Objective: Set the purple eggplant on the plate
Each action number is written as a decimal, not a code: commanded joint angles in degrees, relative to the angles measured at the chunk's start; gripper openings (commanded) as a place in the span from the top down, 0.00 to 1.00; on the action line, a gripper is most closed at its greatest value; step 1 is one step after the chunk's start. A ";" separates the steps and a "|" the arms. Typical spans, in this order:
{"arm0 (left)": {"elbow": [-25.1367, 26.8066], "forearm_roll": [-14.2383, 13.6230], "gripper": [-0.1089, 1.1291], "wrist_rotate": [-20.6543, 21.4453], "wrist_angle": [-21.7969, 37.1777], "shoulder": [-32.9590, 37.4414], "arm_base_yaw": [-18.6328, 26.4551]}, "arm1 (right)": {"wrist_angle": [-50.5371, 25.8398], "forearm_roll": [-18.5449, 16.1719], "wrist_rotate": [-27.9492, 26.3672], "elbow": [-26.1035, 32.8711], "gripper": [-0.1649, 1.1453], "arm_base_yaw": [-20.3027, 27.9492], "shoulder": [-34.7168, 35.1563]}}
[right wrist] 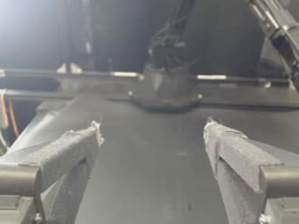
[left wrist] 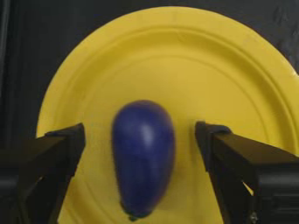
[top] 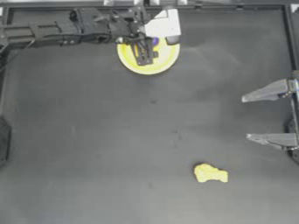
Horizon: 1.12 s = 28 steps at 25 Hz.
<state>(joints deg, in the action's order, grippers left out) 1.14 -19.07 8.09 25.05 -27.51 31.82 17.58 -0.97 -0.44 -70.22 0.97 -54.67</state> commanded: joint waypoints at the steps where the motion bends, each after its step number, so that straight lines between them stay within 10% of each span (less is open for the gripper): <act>1: -1.32 -0.26 0.08 0.09 -0.26 9.49 0.26 | 0.44 0.18 0.00 0.62 0.11 0.00 0.18; 28: 23.29 13.97 0.10 -0.53 -9.67 36.91 -11.07 | -0.09 0.62 0.00 0.53 0.11 1.23 0.18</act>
<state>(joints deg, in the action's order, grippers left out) 24.26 -5.80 7.56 16.17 5.01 21.88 17.31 -0.70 -0.44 -70.40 2.11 -54.67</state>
